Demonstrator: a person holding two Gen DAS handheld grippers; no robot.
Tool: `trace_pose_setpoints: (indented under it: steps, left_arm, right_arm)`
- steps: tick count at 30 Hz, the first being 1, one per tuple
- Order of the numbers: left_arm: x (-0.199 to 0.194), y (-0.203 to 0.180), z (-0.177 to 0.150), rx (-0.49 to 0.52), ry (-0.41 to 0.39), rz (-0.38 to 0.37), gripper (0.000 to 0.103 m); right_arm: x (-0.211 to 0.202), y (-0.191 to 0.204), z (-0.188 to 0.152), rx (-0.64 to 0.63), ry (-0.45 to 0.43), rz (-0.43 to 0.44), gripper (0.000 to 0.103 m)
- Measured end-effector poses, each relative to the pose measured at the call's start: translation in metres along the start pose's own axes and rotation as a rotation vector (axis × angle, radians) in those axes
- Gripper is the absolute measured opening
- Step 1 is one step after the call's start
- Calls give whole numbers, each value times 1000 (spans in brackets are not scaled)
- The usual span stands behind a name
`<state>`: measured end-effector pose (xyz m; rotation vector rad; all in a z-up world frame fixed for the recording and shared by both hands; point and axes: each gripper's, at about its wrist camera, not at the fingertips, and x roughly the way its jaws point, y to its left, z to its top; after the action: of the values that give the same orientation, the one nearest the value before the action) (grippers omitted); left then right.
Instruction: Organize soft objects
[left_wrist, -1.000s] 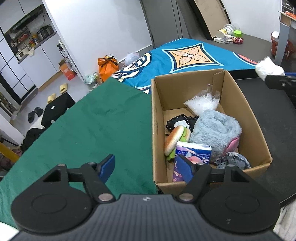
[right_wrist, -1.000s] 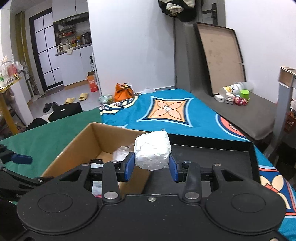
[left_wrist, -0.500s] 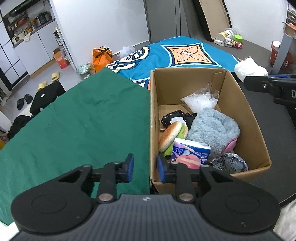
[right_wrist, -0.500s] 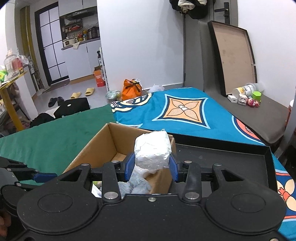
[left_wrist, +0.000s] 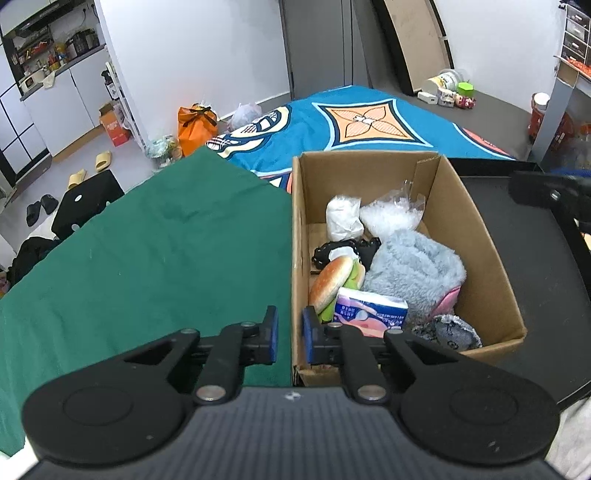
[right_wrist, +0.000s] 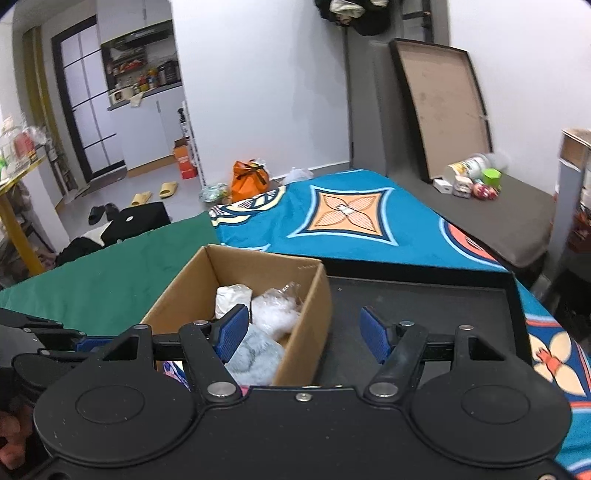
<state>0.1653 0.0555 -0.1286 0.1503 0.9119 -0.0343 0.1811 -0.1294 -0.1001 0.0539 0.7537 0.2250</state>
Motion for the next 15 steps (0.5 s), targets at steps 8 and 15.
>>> trace_pose_setpoints:
  steps: [8,15]
  left_arm:
    - [-15,0,4,-14,-10,-17,13]
    - [-39,-8,8,-14,-18,-37,14]
  right_arm:
    - [-26,-12,-8,73,6,-2,79]
    - [-51,-26,-11,142,13,4,90]
